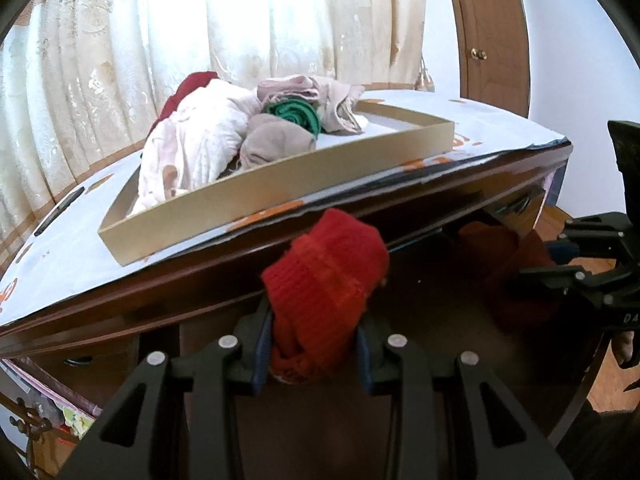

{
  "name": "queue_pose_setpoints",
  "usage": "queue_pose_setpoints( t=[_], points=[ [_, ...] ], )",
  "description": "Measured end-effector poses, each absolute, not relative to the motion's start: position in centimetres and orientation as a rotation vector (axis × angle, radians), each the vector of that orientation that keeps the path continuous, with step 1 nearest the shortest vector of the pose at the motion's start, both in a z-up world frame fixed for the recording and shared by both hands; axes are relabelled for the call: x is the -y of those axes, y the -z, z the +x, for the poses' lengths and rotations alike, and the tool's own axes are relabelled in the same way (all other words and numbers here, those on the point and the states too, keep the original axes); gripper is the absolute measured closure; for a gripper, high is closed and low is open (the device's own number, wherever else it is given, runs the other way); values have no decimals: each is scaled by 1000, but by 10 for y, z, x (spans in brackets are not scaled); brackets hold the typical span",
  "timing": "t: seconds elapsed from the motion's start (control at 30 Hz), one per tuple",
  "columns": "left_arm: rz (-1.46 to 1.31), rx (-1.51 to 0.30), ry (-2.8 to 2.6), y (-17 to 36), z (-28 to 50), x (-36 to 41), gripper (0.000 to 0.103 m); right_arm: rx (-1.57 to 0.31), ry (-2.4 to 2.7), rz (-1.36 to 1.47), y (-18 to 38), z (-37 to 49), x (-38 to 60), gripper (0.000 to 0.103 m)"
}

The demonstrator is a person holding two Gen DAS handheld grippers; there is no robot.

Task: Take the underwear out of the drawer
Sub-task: 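Raise the red sock and dark red sock over the white tray with both grippers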

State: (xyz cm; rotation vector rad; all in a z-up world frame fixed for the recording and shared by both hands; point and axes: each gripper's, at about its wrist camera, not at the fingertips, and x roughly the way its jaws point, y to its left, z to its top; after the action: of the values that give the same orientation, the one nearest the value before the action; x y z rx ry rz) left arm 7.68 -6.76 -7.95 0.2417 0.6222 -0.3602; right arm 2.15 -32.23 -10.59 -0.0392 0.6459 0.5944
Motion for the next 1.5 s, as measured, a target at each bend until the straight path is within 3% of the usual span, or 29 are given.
queue_pose_setpoints(
  t=[0.4,1.5],
  points=[
    [217,-575,352,66,75,65,70,-596,-579,-9,98,19,331,77],
    [232,-406,354,-17,93,79,70,-414,-545,-21,9,31,348,77]
  ],
)
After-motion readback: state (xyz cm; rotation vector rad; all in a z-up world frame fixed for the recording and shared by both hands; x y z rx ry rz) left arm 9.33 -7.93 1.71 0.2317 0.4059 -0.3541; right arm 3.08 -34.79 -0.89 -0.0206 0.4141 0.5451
